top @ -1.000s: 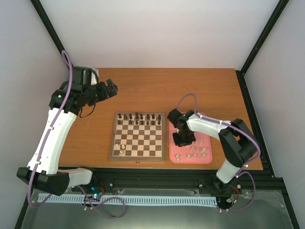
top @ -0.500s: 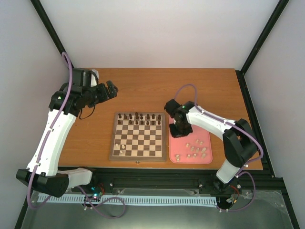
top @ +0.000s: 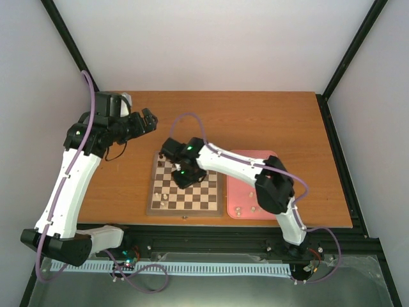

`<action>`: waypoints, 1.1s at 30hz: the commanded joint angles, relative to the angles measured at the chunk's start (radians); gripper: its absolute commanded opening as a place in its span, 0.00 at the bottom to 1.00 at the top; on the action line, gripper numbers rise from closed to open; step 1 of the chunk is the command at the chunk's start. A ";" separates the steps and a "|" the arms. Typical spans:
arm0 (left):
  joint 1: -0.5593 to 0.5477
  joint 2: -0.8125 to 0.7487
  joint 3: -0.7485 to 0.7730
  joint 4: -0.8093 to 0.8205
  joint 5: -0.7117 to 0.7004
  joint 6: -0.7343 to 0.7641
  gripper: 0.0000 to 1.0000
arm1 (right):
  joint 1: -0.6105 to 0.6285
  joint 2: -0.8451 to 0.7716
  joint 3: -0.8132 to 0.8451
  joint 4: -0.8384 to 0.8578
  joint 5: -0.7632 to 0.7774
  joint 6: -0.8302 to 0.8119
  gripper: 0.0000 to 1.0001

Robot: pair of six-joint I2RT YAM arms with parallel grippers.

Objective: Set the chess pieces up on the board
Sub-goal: Place the chess piece on the chessboard.

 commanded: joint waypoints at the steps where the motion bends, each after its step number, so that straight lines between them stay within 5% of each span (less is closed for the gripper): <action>1: 0.007 -0.030 0.049 -0.003 -0.016 0.026 1.00 | 0.055 0.093 0.145 -0.065 -0.048 -0.025 0.08; 33: 0.007 -0.086 -0.003 -0.025 -0.045 0.035 1.00 | 0.121 0.298 0.311 -0.111 -0.079 -0.081 0.09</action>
